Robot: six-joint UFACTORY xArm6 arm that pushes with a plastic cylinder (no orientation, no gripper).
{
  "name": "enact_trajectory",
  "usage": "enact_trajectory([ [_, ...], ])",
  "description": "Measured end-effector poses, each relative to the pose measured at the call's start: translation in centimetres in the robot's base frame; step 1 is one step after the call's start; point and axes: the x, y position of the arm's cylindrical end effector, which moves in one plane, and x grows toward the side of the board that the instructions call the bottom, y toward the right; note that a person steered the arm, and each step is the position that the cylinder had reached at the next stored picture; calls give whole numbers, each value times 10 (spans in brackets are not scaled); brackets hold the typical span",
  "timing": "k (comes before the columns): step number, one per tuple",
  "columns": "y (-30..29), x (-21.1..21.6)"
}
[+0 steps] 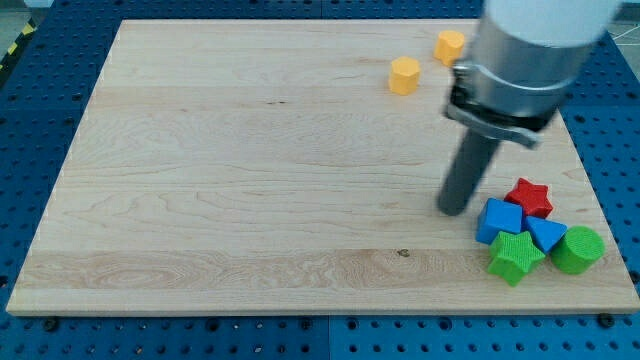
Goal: Push the yellow hexagon towards the red star
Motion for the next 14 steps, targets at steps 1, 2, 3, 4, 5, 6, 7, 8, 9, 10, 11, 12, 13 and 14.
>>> enact_trajectory([
  [1, -50, -25],
  [2, -67, -44],
  [3, -67, -89],
  [4, -74, -138],
  [5, -35, -177],
  [6, -39, -212],
  [7, -33, -217],
  [8, 11, -187],
  [9, 34, -192],
  [10, 30, -196],
  [11, 57, -185],
  [12, 100, -168],
  [13, 105, -141],
  [14, 110, -115],
])
